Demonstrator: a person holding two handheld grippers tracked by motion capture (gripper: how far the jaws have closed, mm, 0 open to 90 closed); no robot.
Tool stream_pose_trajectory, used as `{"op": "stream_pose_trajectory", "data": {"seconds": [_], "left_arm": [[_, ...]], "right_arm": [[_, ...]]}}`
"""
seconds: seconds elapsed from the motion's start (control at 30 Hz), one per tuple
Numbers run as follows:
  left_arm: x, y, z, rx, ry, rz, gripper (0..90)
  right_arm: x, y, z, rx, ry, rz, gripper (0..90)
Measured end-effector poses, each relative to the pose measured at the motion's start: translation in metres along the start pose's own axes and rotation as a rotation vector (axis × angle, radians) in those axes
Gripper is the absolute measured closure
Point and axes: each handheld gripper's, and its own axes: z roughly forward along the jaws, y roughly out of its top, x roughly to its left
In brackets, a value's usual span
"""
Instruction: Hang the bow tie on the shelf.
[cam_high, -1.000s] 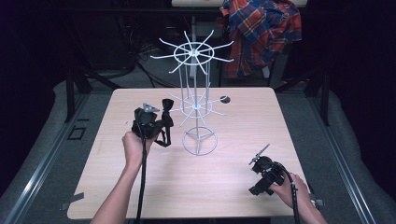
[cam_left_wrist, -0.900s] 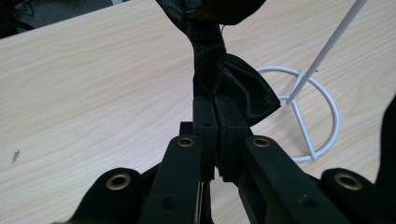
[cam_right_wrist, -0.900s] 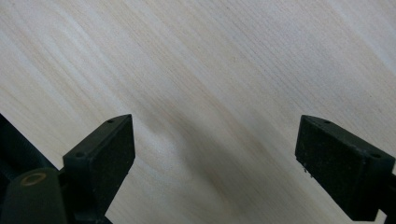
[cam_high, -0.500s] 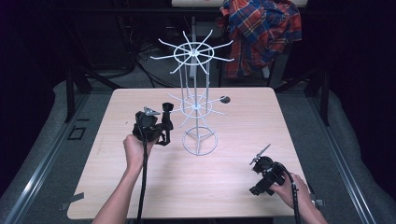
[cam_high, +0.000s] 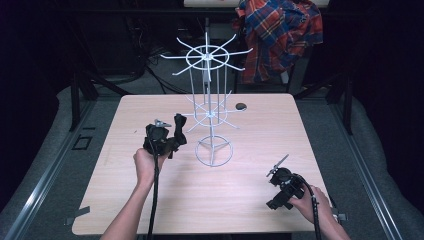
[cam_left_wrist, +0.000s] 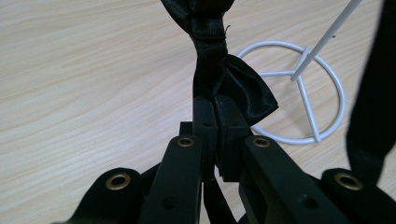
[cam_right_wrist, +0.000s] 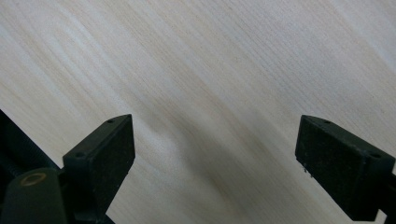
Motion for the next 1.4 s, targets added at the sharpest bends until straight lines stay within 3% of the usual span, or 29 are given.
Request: {"op": "stream_pose_trajectory", "data": {"seconds": [0.5, 0.77, 0.87, 1.0, 1.1, 1.17, 1.2, 1.3, 1.4], "left_arm": [[0.000, -0.005, 0.015, 0.035, -0.047, -0.058, 87.0], [0.002, -0.005, 0.014, 0.030, -0.053, -0.080, 79.1], [0.004, -0.004, 0.011, 0.026, -0.052, -0.092, 72.3], [0.007, -0.001, 0.004, 0.024, -0.012, -0.129, 47.2], [0.007, 0.001, -0.001, 0.028, -0.007, -0.134, 32.8], [0.007, 0.002, -0.005, 0.018, 0.002, -0.129, 29.8], [0.007, 0.002, -0.010, 0.005, 0.028, -0.134, 23.4], [0.010, 0.002, -0.018, 0.022, 0.028, -0.132, 16.1], [0.012, 0.000, -0.024, 0.032, 0.022, -0.133, 14.4]], "right_arm": [[0.000, 0.000, -0.001, 0.011, 0.001, 0.001, 11.6], [0.000, -0.001, -0.001, 0.008, -0.004, -0.002, 11.5], [0.000, -0.001, -0.001, 0.009, -0.008, 0.000, 11.6], [0.001, -0.001, -0.001, 0.004, -0.008, 0.004, 11.5], [0.000, -0.002, -0.001, 0.004, -0.007, 0.006, 11.5], [0.000, -0.002, -0.001, 0.003, -0.004, 0.007, 11.5], [0.000, -0.002, -0.001, 0.007, -0.003, 0.010, 11.5], [0.000, -0.002, -0.001, 0.012, 0.002, 0.013, 11.5], [0.000, -0.002, 0.000, 0.003, 0.002, 0.016, 11.5]]}}
